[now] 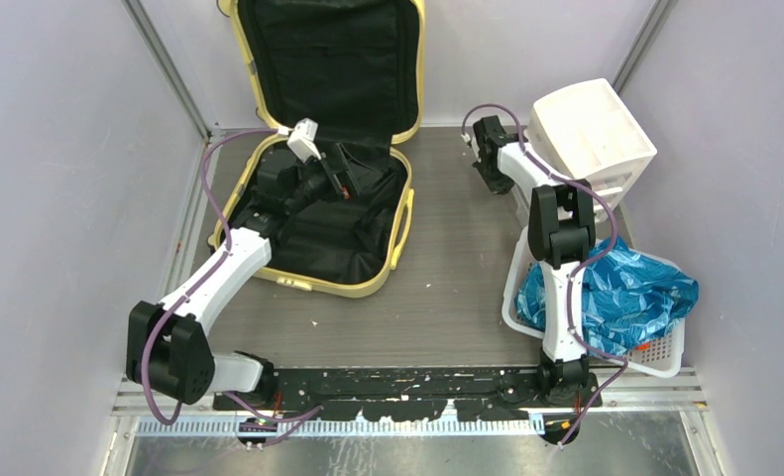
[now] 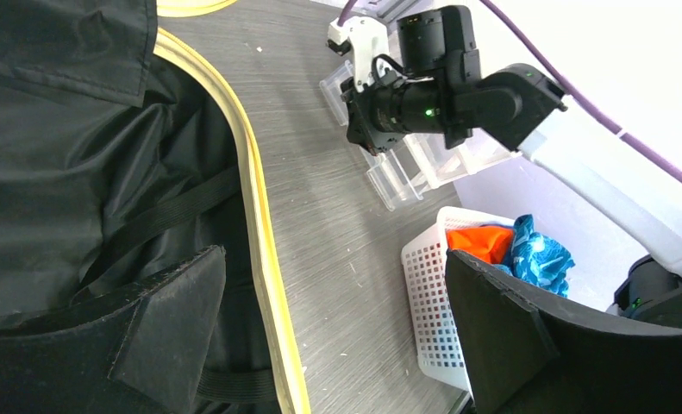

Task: Open, take out, and arrange the luggage
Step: Close the drawer of the storage box.

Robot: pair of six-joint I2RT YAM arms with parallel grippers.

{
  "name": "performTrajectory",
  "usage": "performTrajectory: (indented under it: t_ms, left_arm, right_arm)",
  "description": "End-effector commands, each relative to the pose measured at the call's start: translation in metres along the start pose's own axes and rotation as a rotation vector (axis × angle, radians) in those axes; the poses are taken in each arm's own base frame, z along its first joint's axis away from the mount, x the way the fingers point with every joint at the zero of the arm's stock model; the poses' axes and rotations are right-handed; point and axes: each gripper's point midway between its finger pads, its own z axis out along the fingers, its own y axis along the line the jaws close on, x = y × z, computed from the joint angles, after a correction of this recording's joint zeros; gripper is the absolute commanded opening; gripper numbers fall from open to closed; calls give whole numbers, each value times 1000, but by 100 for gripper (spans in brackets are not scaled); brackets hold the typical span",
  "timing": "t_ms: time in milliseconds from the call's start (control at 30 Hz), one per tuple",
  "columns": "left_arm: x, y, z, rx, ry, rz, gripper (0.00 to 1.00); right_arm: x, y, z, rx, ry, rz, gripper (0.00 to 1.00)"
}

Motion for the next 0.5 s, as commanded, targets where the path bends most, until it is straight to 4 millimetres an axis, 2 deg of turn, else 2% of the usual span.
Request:
performTrajectory:
  t_ms: [0, 200, 400, 467]
  left_arm:
    - [-14, -13, -9, 40, -53, 15, 100]
    - [-15, -15, -9, 49, -60, 9, 100]
    - [-15, -17, -12, 53, -62, 18, 100]
    - [-16, -18, -15, 54, -66, 23, 100]
  right_arm:
    - [-15, -56, -9, 281, -53, 16, 10]
    - [-6, -76, -3, 339, -15, -2, 26]
    - [0, -77, -2, 337, 5, -16, 44]
    - [1, -77, -4, 325, 5, -14, 46]
